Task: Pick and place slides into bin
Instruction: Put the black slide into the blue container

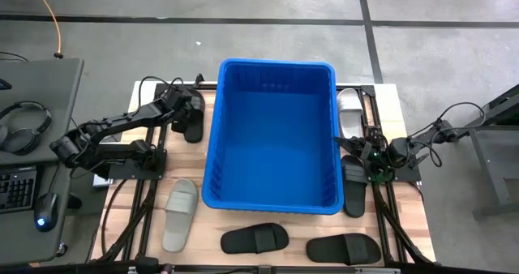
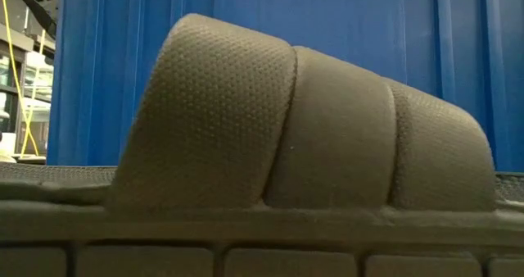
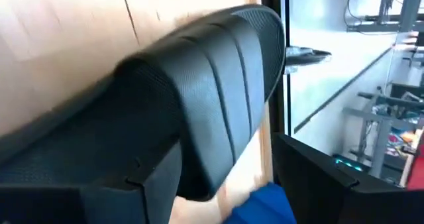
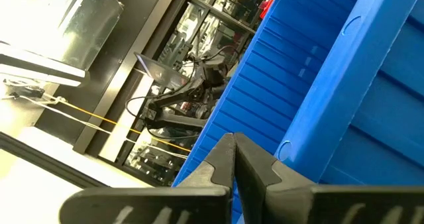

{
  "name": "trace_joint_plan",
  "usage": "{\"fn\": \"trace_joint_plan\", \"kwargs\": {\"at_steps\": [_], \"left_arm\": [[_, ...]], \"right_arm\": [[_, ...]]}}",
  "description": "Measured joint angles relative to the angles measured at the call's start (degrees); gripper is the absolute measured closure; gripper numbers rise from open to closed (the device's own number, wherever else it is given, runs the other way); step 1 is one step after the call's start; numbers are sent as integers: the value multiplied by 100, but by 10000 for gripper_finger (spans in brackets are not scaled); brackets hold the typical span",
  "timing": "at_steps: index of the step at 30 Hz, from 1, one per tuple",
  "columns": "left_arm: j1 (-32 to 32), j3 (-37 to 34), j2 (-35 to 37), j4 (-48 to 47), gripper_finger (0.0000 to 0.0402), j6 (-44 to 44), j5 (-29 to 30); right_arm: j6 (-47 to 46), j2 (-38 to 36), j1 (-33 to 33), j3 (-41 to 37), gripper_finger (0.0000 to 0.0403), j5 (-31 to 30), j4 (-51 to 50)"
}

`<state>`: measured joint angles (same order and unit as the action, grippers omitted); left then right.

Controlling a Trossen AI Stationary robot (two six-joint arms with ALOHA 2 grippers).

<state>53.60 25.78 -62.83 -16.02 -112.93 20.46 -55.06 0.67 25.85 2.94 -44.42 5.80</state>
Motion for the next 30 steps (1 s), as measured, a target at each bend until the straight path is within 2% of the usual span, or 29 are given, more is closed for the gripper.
{"fn": "trace_joint_plan", "kwargs": {"at_steps": [5, 8, 10, 13, 16, 17, 25, 30], "left_arm": [[0, -75, -313, 122, 177, -155, 97], [0, -310, -514, 856, 179, -150, 42], [0, -460, -636, 1392, 195, -157, -10], [0, -598, -754, 1855, 257, -264, -10], [1, -610, -754, 1969, 361, -310, -33], [8, -610, -754, 1962, 379, -310, -78], [-2, -574, -560, 2005, 396, 64, -899], [-1, -428, -54, 1773, 398, 50, -943]], "right_arm": [[1, 0, 0, 0, 402, 0, 0], [1, 0, 0, 0, 402, 0, 1], [1, 0, 0, 0, 402, -1, 0], [1, 0, 1, 0, 402, -4, 1], [1, 0, 0, 2, 402, -6, 0], [-1, 0, 2, 0, 402, -7, 0], [1, 0, 2, 0, 402, -9, 2], [1, 0, 2, 0, 402, -11, 0]]}}
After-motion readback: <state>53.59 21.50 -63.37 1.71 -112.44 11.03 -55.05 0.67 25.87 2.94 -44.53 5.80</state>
